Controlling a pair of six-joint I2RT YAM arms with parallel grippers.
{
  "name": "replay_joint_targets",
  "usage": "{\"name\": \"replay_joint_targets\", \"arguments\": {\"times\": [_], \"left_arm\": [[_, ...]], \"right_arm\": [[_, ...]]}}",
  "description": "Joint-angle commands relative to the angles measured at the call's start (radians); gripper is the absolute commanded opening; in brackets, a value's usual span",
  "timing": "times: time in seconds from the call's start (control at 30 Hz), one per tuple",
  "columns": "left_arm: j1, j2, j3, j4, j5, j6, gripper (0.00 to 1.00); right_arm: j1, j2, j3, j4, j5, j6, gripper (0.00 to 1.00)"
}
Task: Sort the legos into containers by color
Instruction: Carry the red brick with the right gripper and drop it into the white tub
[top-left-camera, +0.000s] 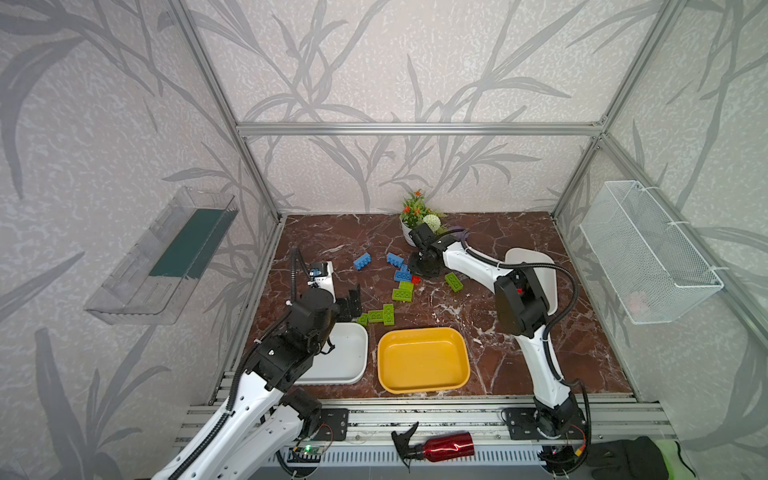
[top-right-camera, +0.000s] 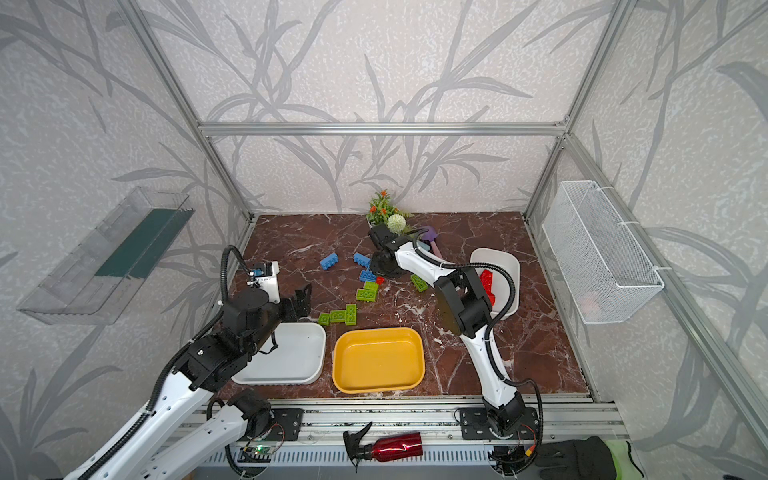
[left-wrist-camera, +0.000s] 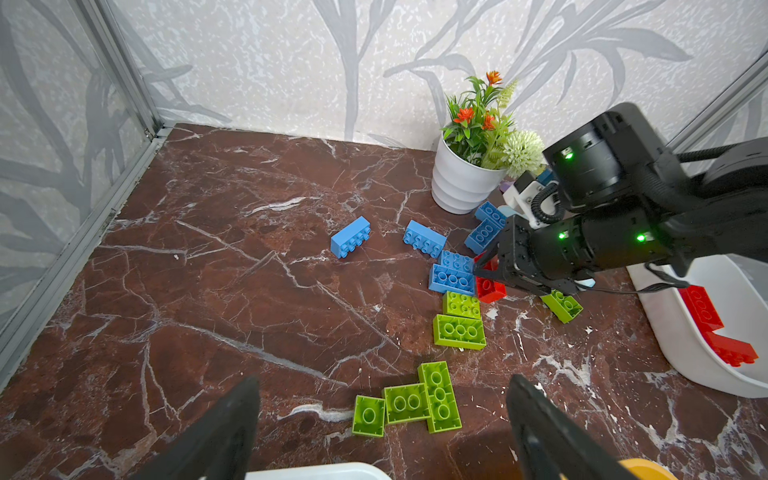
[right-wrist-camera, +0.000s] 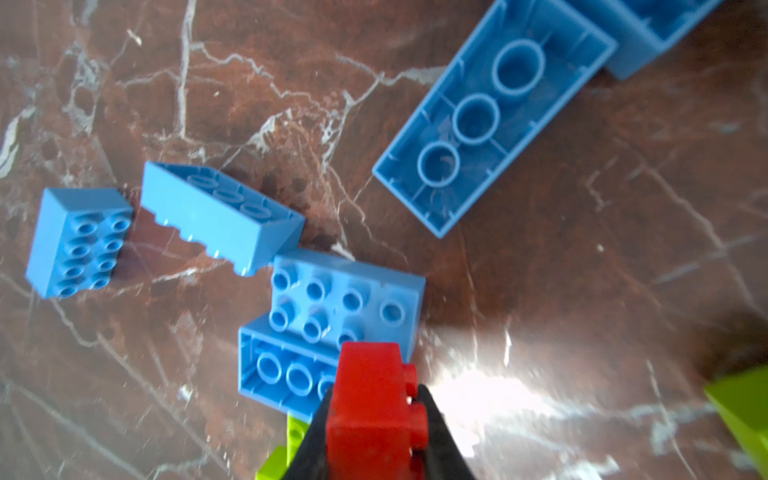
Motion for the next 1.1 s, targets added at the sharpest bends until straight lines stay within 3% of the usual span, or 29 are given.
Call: {"name": "replay_joint_targets", "arguments": {"times": [0.0,0.17,0.33,0.5,0.63,0.93,1.0,1.07], "left_arm": [[0.004,0.044,0.021,0.047,0.034,0.013,0.92],[0.004,0.205,0.062,0.073,0.139,0.011,0.91],[-0.001,0.409,0.16,0.119,0.359,0.034,0.9],[-0.026,0.588,0.26,0.205,0.395,-0.008,0.9],[-0.056,0.744,0.388,0.195,0.426,-0.019,0.9],[-0.133,1.066,0.688,0.143,0.498,-0.069,0.88],[-0.151,1.128,0.767,0.1,0.493,-0.062,0.88],[-0.166,1.187,0.85,0.05,0.479,-0.065,0.88]], "right_arm": [[-0.025,-0.137,-0.057,-0.039,0.01,-0.018,0.2],[-0.115,-0.353,-0.237,-0.041,0.047,-0.082,0.18],[-0.282,-0.588,-0.444,-0.066,0.103,-0.153,0.18],[-0.444,-0.776,-0.668,0.037,0.146,-0.257,0.2],[-0.537,-0.799,-0.719,0.024,0.166,-0.298,0.21],[-0.62,-0.723,-0.723,0.03,0.152,-0.341,0.24],[-0.632,-0.709,-0.712,0.012,0.158,-0.351,0.31],[-0.644,-0.702,-0.696,-0.017,0.157,-0.361,0.5]]}}
